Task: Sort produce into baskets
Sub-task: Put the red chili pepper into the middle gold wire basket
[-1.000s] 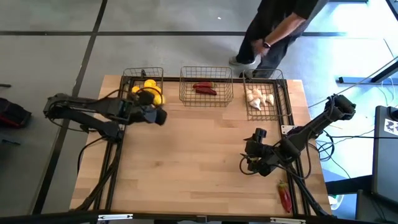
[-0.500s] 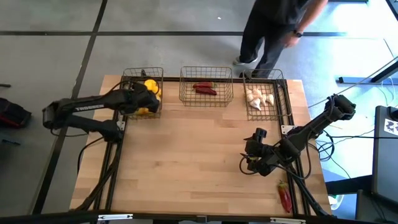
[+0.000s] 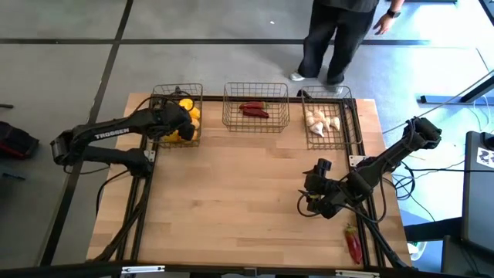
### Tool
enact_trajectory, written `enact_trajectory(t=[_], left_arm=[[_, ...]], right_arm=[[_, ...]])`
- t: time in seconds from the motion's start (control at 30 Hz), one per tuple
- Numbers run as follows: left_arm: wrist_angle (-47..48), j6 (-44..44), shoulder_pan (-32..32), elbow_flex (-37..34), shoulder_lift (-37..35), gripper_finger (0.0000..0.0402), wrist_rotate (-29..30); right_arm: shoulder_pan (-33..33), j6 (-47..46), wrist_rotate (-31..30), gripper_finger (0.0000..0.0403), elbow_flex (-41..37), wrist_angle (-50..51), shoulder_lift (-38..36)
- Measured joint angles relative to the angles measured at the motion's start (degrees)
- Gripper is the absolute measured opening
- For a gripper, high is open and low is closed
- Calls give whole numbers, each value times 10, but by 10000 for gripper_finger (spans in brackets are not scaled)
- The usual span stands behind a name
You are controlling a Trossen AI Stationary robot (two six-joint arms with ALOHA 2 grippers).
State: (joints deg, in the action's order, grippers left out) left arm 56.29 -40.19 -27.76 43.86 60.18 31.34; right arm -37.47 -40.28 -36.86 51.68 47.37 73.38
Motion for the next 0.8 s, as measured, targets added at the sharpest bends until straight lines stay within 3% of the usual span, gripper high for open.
enact_trajectory(t=[0.33,0.63,0.8], left_arm=[[-6,24,37,0,-28,275,-44],[-82,48,159,6,-28,265,-88],[-124,48,234,34,-27,265,-93]], right_arm=[[0,-2,28,308,0,16,0],[0,5,69,308,0,24,0],[0,-8,132,308,0,48,-3]])
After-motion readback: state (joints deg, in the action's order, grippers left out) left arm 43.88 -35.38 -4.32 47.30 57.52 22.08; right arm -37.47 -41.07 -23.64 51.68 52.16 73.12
